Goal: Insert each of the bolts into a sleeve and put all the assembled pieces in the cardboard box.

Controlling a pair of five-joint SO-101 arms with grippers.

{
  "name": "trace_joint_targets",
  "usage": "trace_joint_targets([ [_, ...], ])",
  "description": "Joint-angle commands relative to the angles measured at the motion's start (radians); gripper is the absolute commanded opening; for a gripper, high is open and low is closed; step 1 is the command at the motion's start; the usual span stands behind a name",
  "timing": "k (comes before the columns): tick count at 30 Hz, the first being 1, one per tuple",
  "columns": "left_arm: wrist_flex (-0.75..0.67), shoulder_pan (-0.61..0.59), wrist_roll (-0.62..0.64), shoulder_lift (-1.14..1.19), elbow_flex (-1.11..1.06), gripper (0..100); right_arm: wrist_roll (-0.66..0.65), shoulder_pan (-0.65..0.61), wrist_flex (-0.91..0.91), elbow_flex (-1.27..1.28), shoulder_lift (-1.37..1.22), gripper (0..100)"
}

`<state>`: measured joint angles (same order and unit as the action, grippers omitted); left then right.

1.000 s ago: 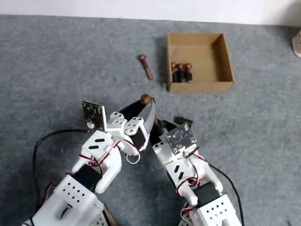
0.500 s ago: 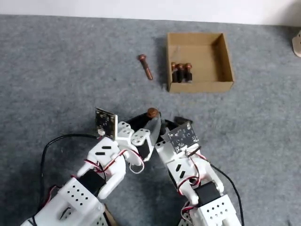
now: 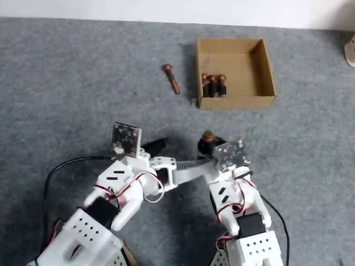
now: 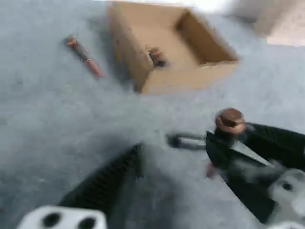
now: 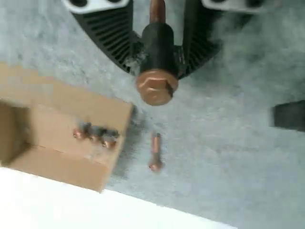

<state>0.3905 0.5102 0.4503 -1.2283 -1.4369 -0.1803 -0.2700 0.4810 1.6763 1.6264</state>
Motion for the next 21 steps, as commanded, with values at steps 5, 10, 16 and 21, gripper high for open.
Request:
trace_joint_targets([
  [5, 0.012, -0.199, -0.009, -0.004, 0.051, 59, -0.003, 0.07, 0.117, -0.216, -0.266, 0.5],
  [10, -0.04, -0.255, -0.009, -0.001, 0.039, 59, -0.003, 0.154, 0.077, -0.475, -0.621, 0.5],
  [16, -0.114, -0.271, -0.009, -0.001, -0.004, 59, -0.003, 0.237, 0.065, -0.826, -0.993, 0.5],
  [21, -0.238, -0.271, -0.015, -0.001, -0.073, 59, -0.003, 0.262, 0.071, -1.096, -1.231, 0.5],
])
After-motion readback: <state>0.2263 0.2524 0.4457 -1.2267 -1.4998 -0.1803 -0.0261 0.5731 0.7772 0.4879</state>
